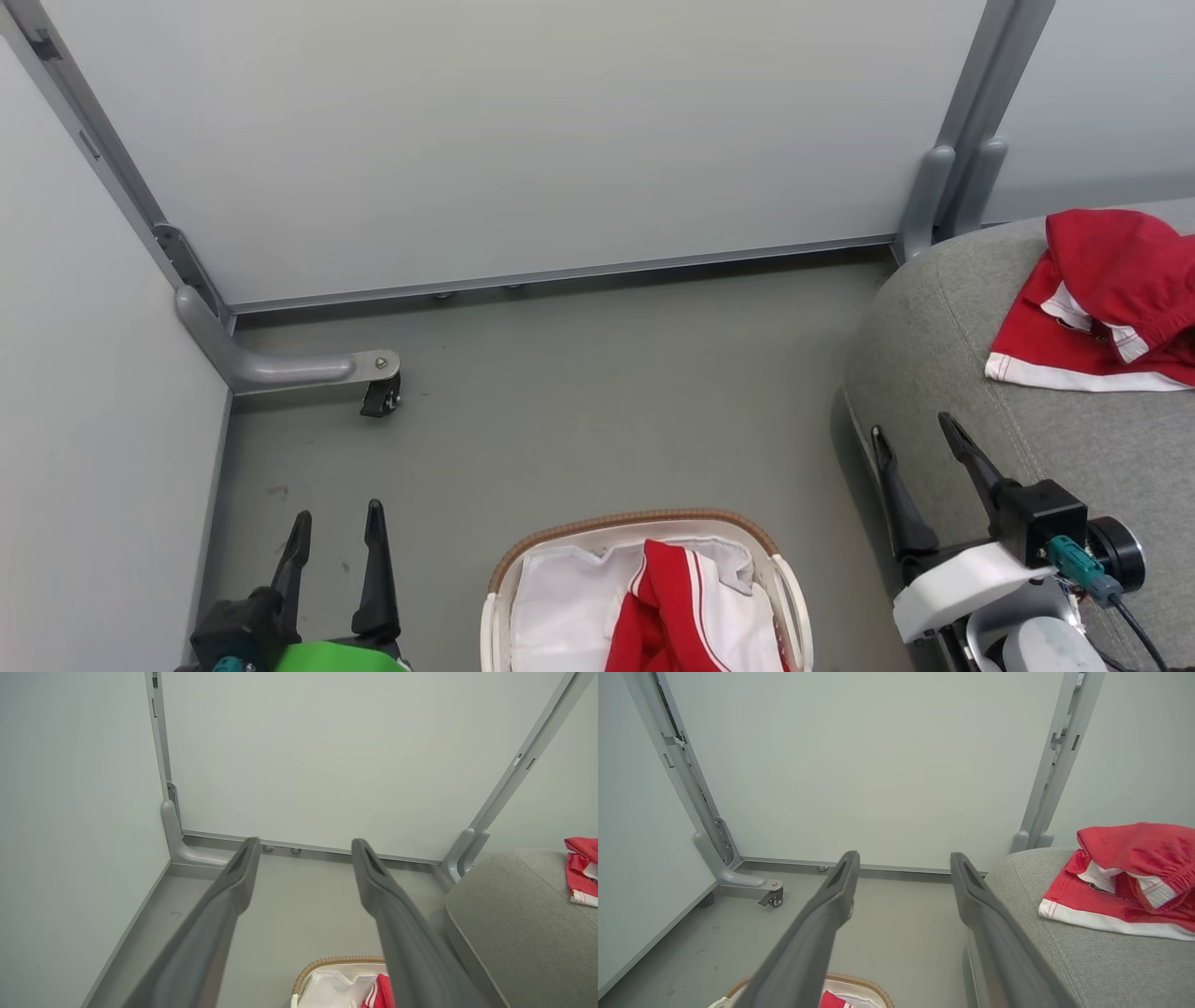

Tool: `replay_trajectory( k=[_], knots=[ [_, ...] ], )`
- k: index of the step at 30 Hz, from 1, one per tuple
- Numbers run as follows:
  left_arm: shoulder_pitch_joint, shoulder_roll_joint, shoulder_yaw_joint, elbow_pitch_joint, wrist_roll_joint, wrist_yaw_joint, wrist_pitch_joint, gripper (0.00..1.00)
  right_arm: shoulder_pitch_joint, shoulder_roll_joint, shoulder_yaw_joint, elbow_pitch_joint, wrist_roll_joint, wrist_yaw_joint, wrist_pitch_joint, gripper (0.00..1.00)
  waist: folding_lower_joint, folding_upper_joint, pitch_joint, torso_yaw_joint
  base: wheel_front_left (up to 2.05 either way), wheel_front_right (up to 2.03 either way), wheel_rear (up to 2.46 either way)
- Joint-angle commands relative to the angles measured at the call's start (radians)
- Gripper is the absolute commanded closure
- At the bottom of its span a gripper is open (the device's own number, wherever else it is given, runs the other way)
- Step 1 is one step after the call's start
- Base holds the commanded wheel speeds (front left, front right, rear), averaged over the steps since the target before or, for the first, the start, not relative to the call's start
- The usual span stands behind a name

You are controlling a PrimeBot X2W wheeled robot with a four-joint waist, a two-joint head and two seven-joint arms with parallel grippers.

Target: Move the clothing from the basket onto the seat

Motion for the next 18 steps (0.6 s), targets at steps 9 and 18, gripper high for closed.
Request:
replay_trajectory(
  k=[9, 18],
  knots=[
    [0.000, 0.001, 0.007, 0.008, 0.000, -0.001, 0.000, 0.00, 0.020, -0.003, -0.010, 0.017, 0.018, -0.001, -0.002, 0.00, 0.0001, 0.0000, 0.004, 0.001, 0.00, 0.00, 0.00],
    [-0.010, 0.001, 0.008, 0.008, 0.009, -0.005, 0.000, 0.00, 0.009, -0.003, -0.009, 0.013, 0.026, -0.001, -0.002, 0.00, 0.0001, 0.0000, 0.010, 0.004, 0.00, 0.00, 0.00]
  ],
)
